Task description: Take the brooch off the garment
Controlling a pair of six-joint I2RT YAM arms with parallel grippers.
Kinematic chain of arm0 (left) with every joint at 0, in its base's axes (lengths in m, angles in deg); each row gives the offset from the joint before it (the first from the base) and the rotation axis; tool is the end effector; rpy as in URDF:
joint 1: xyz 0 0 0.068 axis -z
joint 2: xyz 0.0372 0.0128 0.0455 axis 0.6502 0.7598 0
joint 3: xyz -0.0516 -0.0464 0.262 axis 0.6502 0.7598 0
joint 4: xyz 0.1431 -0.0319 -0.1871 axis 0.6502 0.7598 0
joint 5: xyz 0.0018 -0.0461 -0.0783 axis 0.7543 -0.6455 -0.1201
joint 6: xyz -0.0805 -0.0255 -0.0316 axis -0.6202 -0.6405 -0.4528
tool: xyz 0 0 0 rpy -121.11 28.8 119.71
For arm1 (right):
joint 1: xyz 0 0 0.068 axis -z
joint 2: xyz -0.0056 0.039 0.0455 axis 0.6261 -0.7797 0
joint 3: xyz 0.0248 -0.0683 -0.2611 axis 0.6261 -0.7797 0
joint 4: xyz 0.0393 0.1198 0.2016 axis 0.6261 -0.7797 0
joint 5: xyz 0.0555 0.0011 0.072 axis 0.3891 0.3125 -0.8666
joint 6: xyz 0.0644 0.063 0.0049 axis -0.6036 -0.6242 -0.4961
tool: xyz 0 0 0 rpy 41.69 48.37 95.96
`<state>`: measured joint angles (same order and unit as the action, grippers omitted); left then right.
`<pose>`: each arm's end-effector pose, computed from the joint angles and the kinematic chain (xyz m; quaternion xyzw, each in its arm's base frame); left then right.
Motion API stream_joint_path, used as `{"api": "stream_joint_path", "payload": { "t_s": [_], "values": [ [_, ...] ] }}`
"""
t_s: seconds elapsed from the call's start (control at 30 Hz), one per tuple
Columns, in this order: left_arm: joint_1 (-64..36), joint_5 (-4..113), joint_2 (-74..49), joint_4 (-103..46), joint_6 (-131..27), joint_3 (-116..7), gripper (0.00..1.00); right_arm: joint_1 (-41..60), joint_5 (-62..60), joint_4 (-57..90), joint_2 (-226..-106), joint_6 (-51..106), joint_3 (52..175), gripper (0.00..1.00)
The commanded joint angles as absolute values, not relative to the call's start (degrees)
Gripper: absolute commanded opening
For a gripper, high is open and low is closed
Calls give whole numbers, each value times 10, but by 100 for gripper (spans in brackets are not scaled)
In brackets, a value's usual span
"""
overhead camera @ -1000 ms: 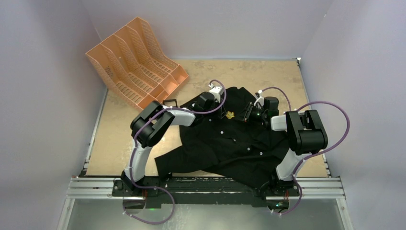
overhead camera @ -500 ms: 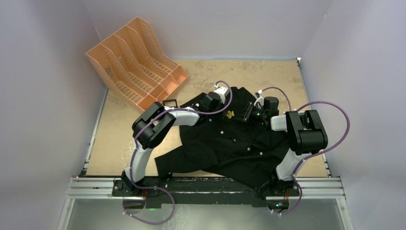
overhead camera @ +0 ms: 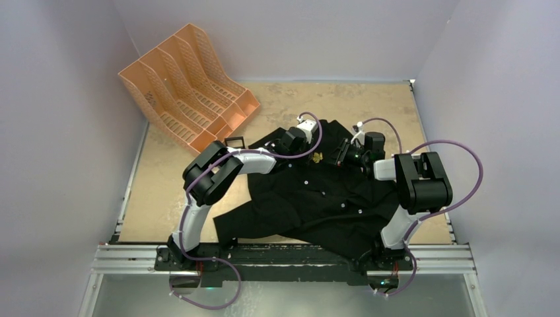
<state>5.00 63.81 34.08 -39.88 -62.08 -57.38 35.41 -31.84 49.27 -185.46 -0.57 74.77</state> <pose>0.3376 -0.3423 0.1292 0.1789 0.8634 -0.2549 0.3969 0.3332 0.0694 0.1293 0.0696 0.8371 0.4199 0.3438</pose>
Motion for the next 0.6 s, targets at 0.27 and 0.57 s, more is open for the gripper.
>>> {"api": "stream_joint_path", "payload": {
  "t_s": [0.27,0.57],
  "values": [
    [55,649,347,-364,-610,-585,13,352,-327,539,-1841,-13,758,26],
    [56,647,348,-365,-611,-588,13,342,-328,522,-1853,-7,765,25]
  ]
}}
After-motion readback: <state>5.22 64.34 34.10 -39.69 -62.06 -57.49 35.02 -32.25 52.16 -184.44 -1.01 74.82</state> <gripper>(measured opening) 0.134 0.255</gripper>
